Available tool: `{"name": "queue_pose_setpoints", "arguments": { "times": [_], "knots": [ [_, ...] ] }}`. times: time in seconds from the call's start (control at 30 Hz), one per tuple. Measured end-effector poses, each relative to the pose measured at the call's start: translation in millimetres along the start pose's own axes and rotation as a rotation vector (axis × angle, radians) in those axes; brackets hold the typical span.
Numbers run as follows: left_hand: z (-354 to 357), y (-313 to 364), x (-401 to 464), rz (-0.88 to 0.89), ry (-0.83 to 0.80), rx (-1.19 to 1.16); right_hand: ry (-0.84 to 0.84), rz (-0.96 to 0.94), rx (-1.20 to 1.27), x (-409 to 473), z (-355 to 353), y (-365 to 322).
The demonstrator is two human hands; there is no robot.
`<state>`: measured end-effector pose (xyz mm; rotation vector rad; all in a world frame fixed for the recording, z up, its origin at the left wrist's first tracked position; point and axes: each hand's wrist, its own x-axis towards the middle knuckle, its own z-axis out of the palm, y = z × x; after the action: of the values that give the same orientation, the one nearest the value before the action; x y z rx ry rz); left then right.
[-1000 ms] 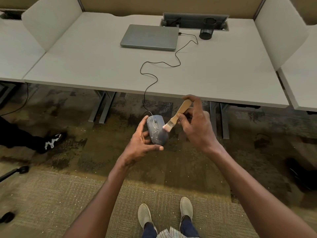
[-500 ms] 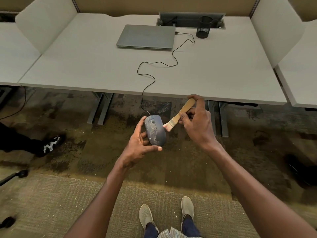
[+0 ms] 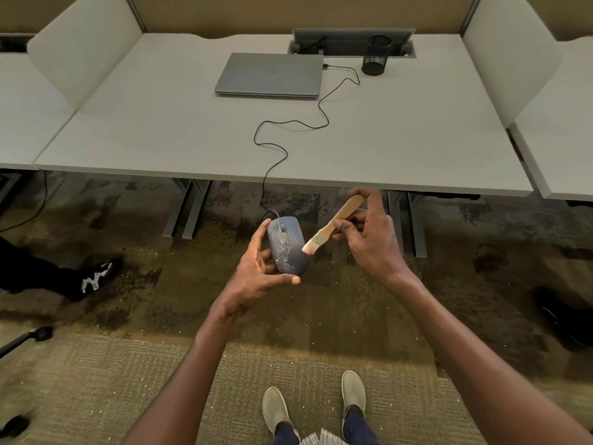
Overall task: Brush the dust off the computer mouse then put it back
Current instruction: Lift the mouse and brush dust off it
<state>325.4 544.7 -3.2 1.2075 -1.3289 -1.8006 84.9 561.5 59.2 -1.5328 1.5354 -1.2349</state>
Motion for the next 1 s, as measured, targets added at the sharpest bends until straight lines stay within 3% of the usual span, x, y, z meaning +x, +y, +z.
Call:
{"name": "queue_pose_setpoints", "arguments": {
  "times": [0.17, 0.43, 0.67, 1.0],
  "knots": [
    [1.6, -0.2, -3.2, 0.000, -0.017, 0.015, 0.122, -0.011, 0.019, 2.5, -2.5, 1.7],
    [1.8, 6.3, -4.3, 0.009, -0.026, -0.003, -0.006, -0.014, -0.001, 3.8, -4.8, -6.9],
    [6.1, 6.2, -5.6, 0.016, -0.077, -0.003, 0.068, -0.159, -0.146, 11.4, -9.0, -17.4],
    [9.1, 7.1, -9.5, 0.019, -0.136, 0.000, -0.103, -0.222, -0.239, 24.5, -5.4, -31.3]
  ]
}}
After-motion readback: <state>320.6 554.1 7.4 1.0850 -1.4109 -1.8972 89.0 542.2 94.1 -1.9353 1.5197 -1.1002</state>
